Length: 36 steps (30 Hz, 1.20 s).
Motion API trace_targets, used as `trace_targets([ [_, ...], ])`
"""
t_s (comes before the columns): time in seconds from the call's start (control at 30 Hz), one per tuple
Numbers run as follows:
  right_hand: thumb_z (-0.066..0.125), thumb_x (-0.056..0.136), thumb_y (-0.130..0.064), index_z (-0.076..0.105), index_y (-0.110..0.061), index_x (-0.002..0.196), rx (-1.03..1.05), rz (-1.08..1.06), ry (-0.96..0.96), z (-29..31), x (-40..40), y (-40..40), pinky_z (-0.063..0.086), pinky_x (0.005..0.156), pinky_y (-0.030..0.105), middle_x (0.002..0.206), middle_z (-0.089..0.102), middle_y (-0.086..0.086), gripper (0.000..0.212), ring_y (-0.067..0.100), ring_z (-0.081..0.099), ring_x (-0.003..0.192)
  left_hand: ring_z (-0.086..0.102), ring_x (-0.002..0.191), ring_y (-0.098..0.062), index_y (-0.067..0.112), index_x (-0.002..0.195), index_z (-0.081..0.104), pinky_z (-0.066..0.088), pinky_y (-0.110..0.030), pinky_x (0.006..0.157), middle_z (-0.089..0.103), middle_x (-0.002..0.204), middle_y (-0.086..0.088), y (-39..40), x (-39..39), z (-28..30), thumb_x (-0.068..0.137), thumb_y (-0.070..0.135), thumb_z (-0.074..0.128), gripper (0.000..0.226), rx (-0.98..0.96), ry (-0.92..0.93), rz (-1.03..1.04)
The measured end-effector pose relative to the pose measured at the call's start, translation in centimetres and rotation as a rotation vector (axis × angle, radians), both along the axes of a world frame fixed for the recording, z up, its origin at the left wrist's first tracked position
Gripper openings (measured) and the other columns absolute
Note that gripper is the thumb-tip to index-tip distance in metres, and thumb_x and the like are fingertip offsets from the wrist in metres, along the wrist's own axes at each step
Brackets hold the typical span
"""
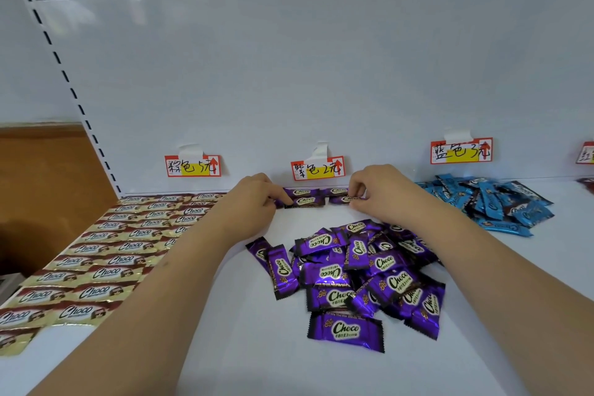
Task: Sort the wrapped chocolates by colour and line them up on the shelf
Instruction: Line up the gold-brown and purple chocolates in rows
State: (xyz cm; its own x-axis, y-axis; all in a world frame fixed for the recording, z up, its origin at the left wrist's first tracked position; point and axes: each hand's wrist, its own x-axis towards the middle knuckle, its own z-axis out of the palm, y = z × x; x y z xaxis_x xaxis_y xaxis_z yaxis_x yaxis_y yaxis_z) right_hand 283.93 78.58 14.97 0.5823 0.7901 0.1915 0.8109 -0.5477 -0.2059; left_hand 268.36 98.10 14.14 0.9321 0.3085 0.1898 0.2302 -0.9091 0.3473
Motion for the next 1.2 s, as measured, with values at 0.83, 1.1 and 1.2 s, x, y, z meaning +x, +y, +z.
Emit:
trace_targets([
  [0.83, 0.041, 0.103, -0.022, 0.064, -0.019, 0.128, -0.037, 0.314, 0.071, 0.0, -2.4, 1.0, 0.036, 0.104, 0.024, 0.128, 0.06, -0.004, 0.035, 0.008, 0.051, 0.117, 0.053, 0.118, -0.022, 0.016, 0.122, 0.068, 0.041, -0.03, 0.099, 0.057, 0.125, -0.004, -0.7, -0.9, 1.2, 0.093, -0.001, 0.038, 0.044, 0.019, 0.046, 0.12],
  [1.1, 0.071, 0.085, -0.044, 0.073, -0.032, 0.099, 0.13, 0.35, 0.444, 2.5, -4.4, 0.3, 0.045, 0.08, 0.019, 0.097, 0.069, -0.014, 0.019, 0.003, 0.06, 0.087, 0.056, 0.095, -0.006, 0.031, 0.106, 0.063, 0.045, -0.028, 0.086, 0.06, 0.109, 0.011, -1.6, -3.4, 5.0, 0.086, 0.041, 0.068, 0.023, -0.072, 0.394, 0.015],
  [1.2, 0.075, 0.08, -0.045, 0.072, -0.031, 0.098, -0.082, 0.422, 0.529, 3.1, -5.1, 0.2, 0.043, 0.07, 0.012, 0.087, 0.066, -0.016, 0.023, -0.004, 0.055, 0.073, 0.055, 0.085, -0.003, 0.037, 0.109, 0.059, 0.043, -0.025, 0.079, 0.06, 0.11, 0.009, -2.9, -4.4, 6.5, 0.076, 0.051, 0.077, 0.04, -0.074, 0.624, -0.084],
])
